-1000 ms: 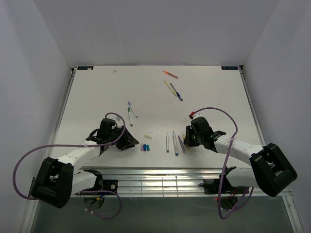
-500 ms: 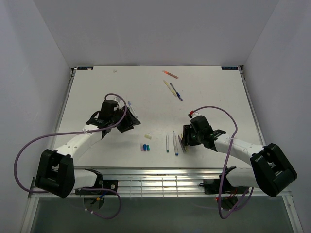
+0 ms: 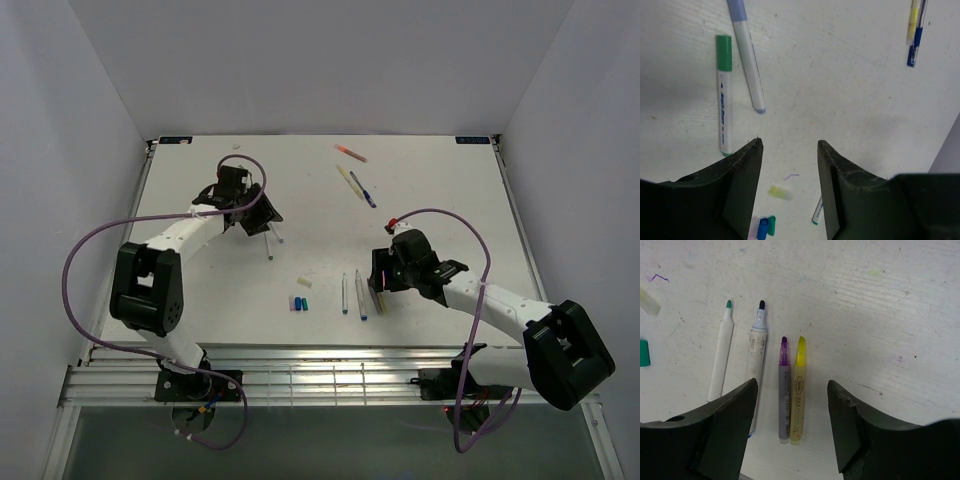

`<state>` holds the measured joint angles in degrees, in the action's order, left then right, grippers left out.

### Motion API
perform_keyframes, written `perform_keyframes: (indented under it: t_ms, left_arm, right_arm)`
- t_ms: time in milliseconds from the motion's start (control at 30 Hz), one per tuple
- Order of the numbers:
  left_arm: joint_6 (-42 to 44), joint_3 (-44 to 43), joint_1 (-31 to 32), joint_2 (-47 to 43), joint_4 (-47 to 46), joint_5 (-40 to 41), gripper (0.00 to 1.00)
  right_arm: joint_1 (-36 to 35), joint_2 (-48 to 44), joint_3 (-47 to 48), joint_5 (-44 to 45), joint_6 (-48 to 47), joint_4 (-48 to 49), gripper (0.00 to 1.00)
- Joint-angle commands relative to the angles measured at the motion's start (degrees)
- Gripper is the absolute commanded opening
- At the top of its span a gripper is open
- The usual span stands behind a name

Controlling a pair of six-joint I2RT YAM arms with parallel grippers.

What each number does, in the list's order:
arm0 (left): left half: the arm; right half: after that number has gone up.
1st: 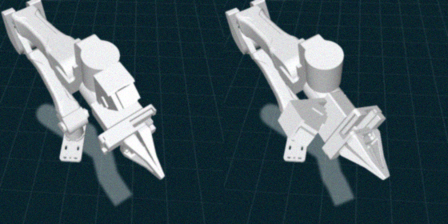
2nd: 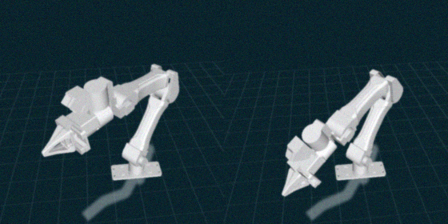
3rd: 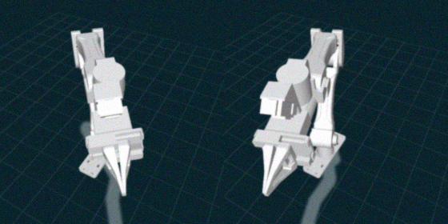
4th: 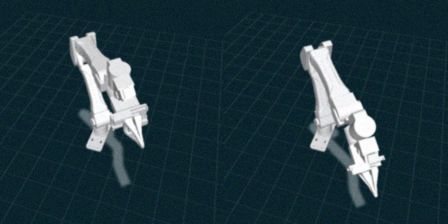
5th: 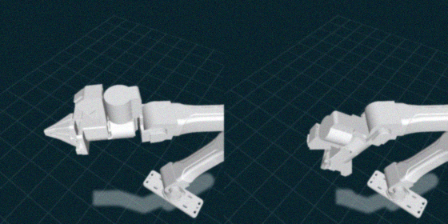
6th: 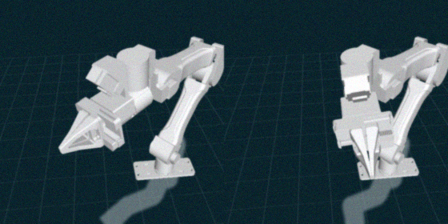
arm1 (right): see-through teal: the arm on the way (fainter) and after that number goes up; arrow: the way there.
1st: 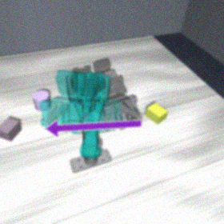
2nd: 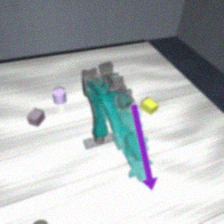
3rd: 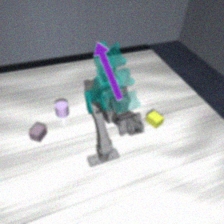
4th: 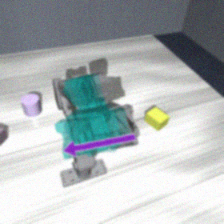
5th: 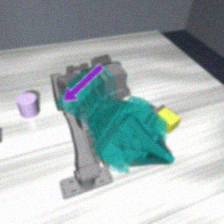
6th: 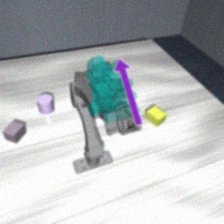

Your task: Open the pen caps

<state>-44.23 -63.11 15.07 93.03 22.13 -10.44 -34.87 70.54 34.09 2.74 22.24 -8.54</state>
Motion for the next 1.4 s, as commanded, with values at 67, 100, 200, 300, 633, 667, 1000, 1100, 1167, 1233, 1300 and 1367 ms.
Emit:
perform_keyframes:
  t_ms: [67,100,200,300,633,667,1000,1100,1167,1233,1300,1367]
  left_arm:
    - [2.39,-9.65,-0.04,9.33,3.44,1.03,0.54]
    - [2.48,-10.27,-0.04,10.40,3.45,0.95,0.53]
    - [2.57,-11.86,-0.04,12.96,3.71,1.91,0.52]
    - [2.57,-12.21,-0.04,13.93,4.41,3.93,0.52]
    - [2.83,-13.61,0.40,17.26,4.50,5.34,0.51]
    - [2.83,-13.79,0.49,17.62,4.50,5.25,0.51]
    - [3.09,-17.57,1.71,21.40,5.46,7.71,0.50]
    - [3.45,-19.85,2.16,23.24,6.17,7.54,0.47]
    - [3.97,-21.60,2.59,24.21,6.61,7.45,0.42]
    - [4.32,-22.32,2.94,25.09,7.05,7.97,0.39]
    - [4.85,-22.67,3.65,25.44,7.22,9.03,0.35]
    - [5.29,-23.28,4.18,25.88,7.49,9.56,0.31]
  right_arm:
    - [0.24,0.82,1.77,-0.19,-1.76,-0.17,0.64]
    - [0.16,1.08,1.69,-0.46,-2.02,0.09,0.64]
    - [0.24,1.44,1.07,-0.28,-2.29,0.80,0.63]
    - [0.16,1.09,0.72,0.24,-2.29,0.98,0.63]
    - [0.24,0.30,0.19,-0.63,-1.76,2.12,0.63]
    - [0.24,0.21,0.02,-0.63,-1.76,2.03,0.63]
    - [0.24,-0.05,-0.86,-0.46,-1.59,2.91,0.62]
    - [0.16,0.29,-0.86,-0.63,-1.58,3.17,0.62]
    - [0.16,0.30,-0.95,-0.55,-1.59,3.17,0.62]
    - [0.16,0.12,-1.04,-0.37,-1.59,3.17,0.62]
    - [0.16,-0.14,-1.13,0.07,-1.67,3.17,0.62]
    - [0.16,-0.32,-1.30,0.16,-1.67,3.17,0.62]
